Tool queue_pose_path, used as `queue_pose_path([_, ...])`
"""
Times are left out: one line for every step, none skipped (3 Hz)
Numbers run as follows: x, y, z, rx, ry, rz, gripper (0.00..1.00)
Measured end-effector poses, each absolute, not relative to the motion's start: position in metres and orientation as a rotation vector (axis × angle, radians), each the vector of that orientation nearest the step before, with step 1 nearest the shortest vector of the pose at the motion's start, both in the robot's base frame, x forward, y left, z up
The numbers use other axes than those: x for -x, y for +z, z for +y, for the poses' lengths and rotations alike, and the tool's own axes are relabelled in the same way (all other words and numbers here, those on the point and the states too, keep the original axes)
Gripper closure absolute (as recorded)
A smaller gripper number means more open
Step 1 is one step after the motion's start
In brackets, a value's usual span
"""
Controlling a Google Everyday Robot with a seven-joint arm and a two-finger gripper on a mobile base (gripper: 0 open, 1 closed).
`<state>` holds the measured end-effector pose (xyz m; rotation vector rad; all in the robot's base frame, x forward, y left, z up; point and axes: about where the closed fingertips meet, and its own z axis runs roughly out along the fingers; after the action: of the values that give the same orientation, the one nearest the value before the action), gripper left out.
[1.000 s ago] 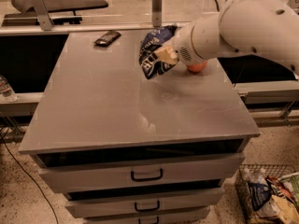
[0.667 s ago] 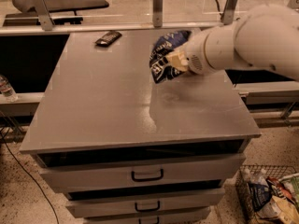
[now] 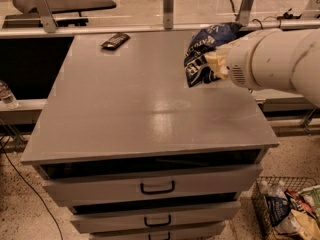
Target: Move blue chip bag near apple
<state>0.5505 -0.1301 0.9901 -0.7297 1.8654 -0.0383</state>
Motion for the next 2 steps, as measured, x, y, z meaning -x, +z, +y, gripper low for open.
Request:
queue_pose_path([-0.530, 1.002, -0.167, 0.644, -0.141, 1.857, 1.00])
queue_pose_path([-0.525, 0.987, -0.199, 0.557, -0.176, 1.861, 1.00])
